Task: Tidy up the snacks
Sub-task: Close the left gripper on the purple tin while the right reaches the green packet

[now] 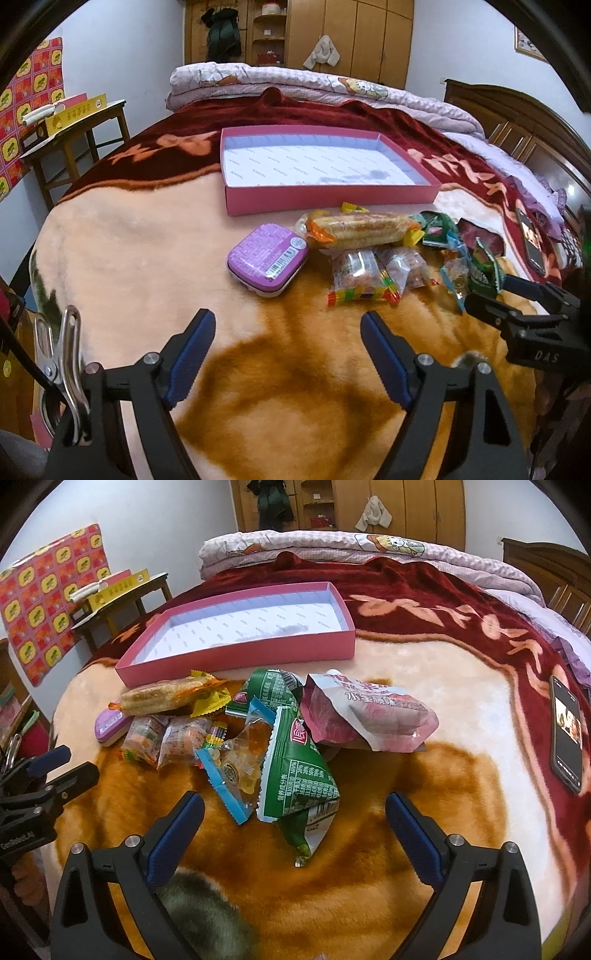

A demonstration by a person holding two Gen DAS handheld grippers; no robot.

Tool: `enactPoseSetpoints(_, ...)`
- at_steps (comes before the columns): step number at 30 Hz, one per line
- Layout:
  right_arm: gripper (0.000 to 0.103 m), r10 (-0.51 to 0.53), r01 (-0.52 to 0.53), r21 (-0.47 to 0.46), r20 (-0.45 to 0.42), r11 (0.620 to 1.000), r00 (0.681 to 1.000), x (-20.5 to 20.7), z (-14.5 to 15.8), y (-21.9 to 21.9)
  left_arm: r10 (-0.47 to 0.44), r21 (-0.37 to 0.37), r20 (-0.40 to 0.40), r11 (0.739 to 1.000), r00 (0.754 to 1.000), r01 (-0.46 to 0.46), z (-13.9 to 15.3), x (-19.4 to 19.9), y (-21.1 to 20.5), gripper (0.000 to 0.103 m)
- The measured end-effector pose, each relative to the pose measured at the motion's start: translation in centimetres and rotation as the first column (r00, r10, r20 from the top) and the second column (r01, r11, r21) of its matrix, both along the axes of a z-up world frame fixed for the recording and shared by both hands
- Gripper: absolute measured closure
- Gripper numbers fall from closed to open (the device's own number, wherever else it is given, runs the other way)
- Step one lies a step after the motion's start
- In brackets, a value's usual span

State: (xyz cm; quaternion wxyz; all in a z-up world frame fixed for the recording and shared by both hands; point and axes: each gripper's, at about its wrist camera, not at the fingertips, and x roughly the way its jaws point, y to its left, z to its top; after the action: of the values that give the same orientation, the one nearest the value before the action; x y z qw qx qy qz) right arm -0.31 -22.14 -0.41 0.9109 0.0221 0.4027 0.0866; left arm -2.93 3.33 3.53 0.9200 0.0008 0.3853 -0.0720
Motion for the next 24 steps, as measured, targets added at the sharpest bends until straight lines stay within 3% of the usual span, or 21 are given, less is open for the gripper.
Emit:
enactPoseSetpoints(8,0.009,0.031,-0.031,0.013,0.022,0.999,0.999,-0.3,0.5,-0.2,0.018,0.021,0.046,1.000,0.999,-0.019,0.9,0.4,1.6,0.020)
enactPoseSetpoints(24,0.013,0.043,-0.043,0.054,0.001,0.998,0.999,1.2,0.6,-1.2,-0.013,0.025,-0.004,1.000,1.000,0.013,-0.8,4.9,0.7,0.026)
